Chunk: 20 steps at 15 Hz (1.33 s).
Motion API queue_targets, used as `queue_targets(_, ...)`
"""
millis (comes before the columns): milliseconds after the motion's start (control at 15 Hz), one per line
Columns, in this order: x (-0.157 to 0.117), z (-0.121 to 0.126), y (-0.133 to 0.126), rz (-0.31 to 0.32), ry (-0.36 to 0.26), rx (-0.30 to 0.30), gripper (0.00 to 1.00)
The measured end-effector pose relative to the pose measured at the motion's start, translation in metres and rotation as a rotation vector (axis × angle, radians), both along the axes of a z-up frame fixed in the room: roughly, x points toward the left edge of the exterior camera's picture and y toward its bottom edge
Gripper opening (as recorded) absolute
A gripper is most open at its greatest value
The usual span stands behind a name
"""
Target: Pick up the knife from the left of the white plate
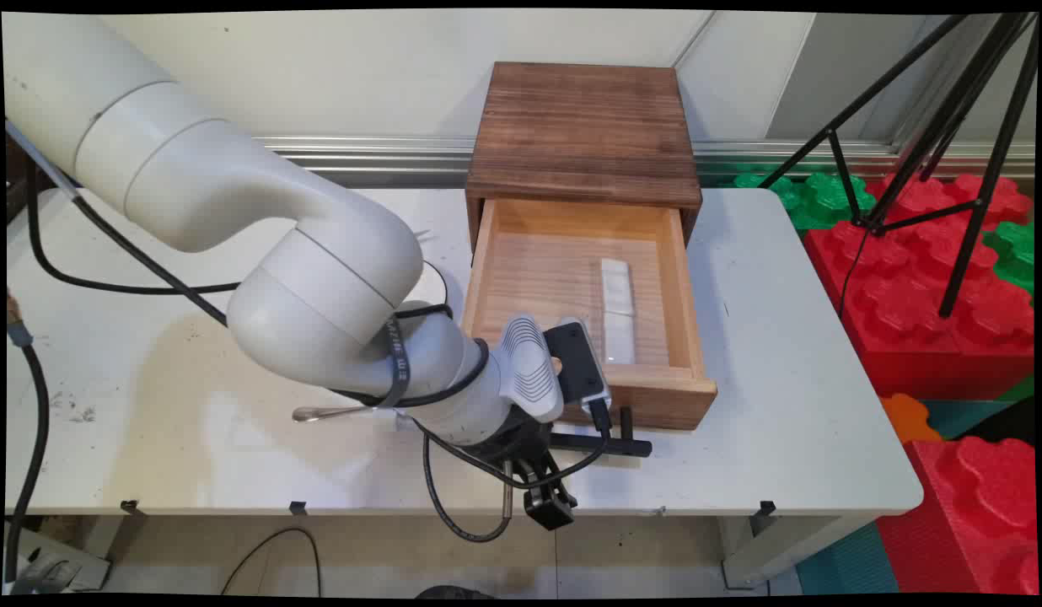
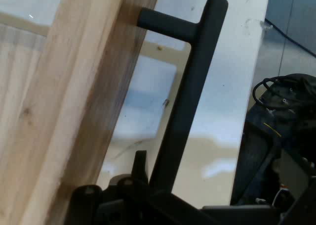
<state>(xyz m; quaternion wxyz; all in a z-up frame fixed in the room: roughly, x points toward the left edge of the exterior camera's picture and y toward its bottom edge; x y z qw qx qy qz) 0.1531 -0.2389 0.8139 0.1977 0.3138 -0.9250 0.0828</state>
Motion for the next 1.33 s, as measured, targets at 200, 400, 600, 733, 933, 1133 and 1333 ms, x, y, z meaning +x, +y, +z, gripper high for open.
queue_targets(200, 0.002, 0.002, -0.001, 0.005, -0.003, -0.021, 1.0)
queue_targets(400, 0.002, 0.005, 0.0, 0.005, 0.008, -0.041, 1.0)
queue_targets(600, 0.002, 0.01, 0.001, 0.009, 0.032, -0.065, 1.0)
queue_targets(733, 0.003, 0.015, 0.003, 0.013, 0.048, -0.077, 1.0)
queue_targets(933, 0.008, 0.025, 0.01, 0.016, 0.067, -0.092, 1.0)
queue_targets(1133, 0.015, 0.037, 0.016, 0.017, 0.087, -0.114, 1.0)
queue_targets(1333, 0.024, 0.051, 0.021, 0.014, 0.109, -0.138, 1.0)
